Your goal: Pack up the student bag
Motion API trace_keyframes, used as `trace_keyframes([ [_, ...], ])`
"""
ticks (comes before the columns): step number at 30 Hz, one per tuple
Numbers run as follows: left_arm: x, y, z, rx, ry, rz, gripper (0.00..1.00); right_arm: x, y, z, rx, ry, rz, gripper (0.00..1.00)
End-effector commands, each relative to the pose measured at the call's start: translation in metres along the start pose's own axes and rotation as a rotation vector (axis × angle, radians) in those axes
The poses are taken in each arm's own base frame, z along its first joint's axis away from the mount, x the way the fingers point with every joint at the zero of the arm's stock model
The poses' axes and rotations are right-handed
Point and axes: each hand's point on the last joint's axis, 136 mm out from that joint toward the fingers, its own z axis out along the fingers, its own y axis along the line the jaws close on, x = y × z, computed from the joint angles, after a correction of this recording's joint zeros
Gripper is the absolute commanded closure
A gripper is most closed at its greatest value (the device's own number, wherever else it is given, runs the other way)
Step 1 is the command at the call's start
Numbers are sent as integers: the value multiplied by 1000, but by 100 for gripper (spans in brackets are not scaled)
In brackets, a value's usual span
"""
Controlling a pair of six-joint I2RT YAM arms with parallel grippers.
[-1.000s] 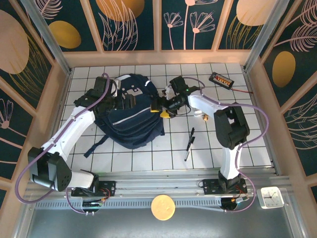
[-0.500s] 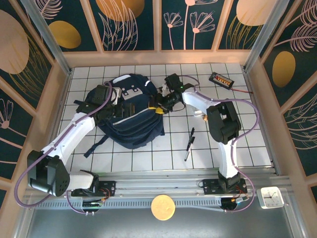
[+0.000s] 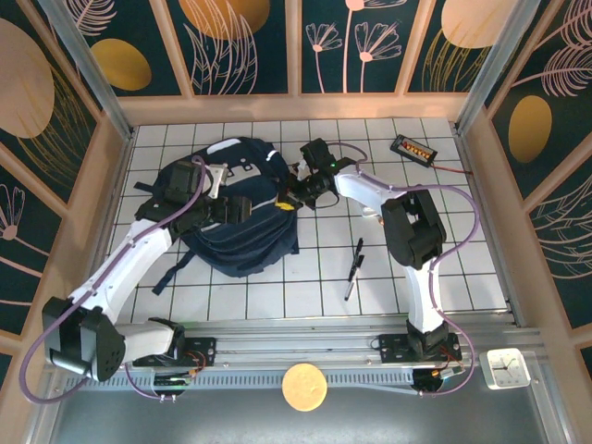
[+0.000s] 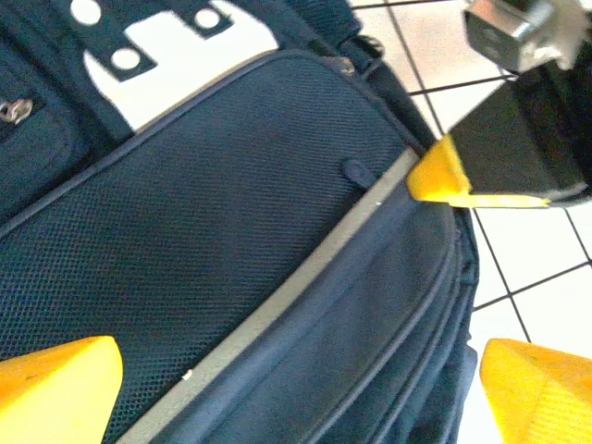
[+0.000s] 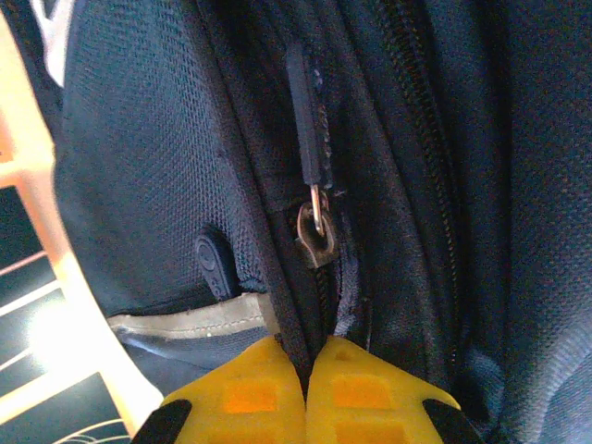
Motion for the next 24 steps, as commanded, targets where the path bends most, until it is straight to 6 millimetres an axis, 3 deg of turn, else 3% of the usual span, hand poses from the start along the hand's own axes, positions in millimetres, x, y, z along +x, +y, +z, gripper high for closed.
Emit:
trace_keyframes([
  [1, -9, -17, -20, 51, -87, 187, 2, -4, 71, -36, -176, -73, -44, 100],
  [4, -6, -16, -26, 15, -89, 308, 4, -4, 89, -47, -227, -74, -25, 100],
  [8, 10, -14, -20, -16, -15, 439, 8, 4, 108, -53, -280, -62, -18, 100],
  [14, 2, -25, -16, -17, -57, 529, 11, 15, 127, -60, -319, -58, -18, 100],
  [19, 13, -31, 2, 8, 0, 551, 19, 21, 135, -66, -333, -60, -23, 100],
  [24, 25, -21, 20, -26, 59, 549, 31, 26, 140, -71, -342, -57, -27, 100],
])
